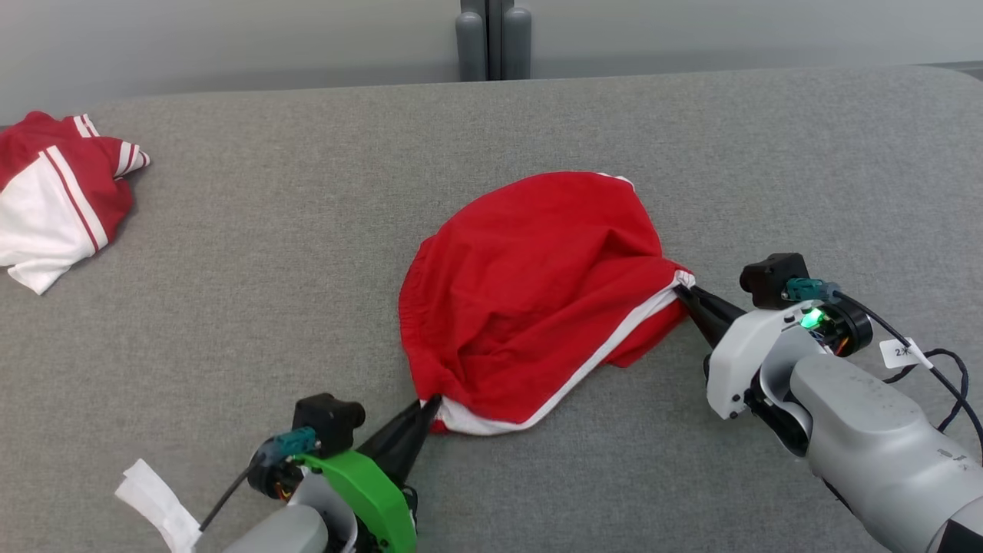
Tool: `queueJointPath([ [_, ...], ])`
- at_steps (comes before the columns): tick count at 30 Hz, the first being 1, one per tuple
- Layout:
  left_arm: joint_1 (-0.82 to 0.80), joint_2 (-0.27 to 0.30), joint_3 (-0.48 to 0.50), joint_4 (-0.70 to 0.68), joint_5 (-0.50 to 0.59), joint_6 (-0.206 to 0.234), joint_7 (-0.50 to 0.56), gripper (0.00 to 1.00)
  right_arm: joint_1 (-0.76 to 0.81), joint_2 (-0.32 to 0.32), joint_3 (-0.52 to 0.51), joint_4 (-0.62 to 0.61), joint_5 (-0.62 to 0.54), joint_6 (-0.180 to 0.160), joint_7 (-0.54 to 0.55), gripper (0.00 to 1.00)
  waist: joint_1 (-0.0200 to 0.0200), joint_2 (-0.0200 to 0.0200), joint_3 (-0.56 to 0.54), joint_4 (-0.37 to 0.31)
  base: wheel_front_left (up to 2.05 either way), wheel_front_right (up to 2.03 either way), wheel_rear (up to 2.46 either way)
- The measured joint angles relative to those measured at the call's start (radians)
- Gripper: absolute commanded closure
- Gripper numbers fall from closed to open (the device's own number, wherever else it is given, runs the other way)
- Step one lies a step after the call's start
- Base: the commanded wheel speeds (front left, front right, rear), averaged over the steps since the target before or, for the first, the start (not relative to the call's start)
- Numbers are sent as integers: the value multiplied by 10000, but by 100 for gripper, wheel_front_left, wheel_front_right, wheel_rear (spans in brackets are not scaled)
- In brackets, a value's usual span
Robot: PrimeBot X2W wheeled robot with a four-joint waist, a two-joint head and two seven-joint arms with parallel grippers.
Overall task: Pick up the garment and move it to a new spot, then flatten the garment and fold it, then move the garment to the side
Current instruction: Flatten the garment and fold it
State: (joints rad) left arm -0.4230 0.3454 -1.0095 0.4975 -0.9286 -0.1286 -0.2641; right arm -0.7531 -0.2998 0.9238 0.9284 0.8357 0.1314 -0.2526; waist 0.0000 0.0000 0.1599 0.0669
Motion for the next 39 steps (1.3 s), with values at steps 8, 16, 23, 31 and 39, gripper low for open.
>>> queueJointPath([
  [8,263,600,2236,-1647,1116,-2,4,100,-15,-226,-748,-598,-8,0,-88,100,0,0,-346,-29,0,0,0],
  [16,433,1593,3795,-3893,1781,-2,2,100,108,-731,-2178,-2656,-430,2,-94,100,0,0,-968,-147,0,0,0],
  [23,-58,2801,4220,-5603,1789,-4,2,100,680,-1398,-3312,-5193,-477,2,232,100,0,0,-1595,-351,0,0,0],
  [31,-1503,3580,4207,-6631,1486,-4,669,100,1705,-1622,-5599,-8418,-913,0,1812,100,0,0,-1837,-765,0,0,0],
  [39,-3072,3377,3273,-5534,997,-4,1189,100,1770,-539,-6493,-8930,-2080,0,3137,100,0,0,-1219,-963,0,0,0],
])
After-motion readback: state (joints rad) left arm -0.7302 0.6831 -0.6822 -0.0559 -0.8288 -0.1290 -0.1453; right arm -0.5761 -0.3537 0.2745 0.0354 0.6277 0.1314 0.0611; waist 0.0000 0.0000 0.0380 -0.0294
